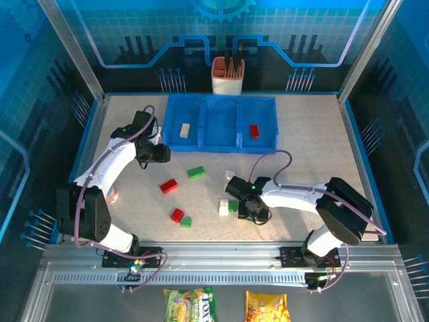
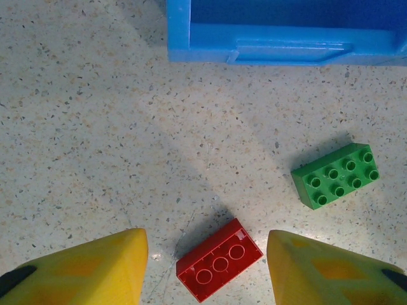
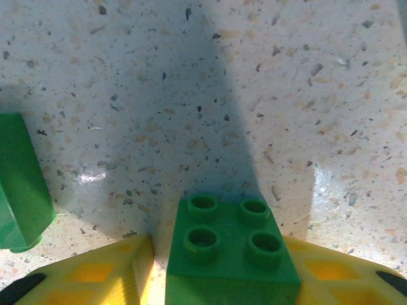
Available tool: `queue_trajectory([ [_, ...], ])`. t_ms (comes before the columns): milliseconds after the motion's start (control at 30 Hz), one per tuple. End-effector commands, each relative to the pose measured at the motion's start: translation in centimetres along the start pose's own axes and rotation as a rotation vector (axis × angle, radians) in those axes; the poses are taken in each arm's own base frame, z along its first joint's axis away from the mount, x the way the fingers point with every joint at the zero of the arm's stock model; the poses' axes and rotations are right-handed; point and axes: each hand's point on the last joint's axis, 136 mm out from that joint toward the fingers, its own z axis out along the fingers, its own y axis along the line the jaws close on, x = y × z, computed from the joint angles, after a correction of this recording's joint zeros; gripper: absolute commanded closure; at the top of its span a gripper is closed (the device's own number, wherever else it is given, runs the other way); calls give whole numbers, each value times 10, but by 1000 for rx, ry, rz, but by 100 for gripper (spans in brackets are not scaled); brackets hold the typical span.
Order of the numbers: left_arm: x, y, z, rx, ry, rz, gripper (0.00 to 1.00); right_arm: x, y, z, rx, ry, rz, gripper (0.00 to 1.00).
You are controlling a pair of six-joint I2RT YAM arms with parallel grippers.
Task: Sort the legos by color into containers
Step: Pick up the lego from the bottom-center of the table.
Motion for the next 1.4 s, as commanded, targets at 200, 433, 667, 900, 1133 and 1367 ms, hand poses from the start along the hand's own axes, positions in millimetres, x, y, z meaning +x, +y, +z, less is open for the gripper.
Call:
queue_trajectory([
  [200, 5, 0, 1, 19, 11, -3, 47, 5, 5, 4, 3, 14, -16, 56],
  [433, 6, -1, 0, 24, 13, -3, 47, 6, 6, 1, 4, 8, -26, 60],
  [667, 4, -4, -3, 42, 4, -11, 47, 5, 11, -4, 7, 1, -41, 63],
  [900, 7, -11, -2, 83, 18, -24, 47, -7, 28, -24, 6, -17, -70, 63],
  [1133, 8, -24, -2, 134, 19, -29, 47, -31, 57, -47, -4, -27, -106, 63],
  [1367, 9, -41, -3, 172, 17, -2, 47, -66, 87, -59, -10, -34, -139, 64],
])
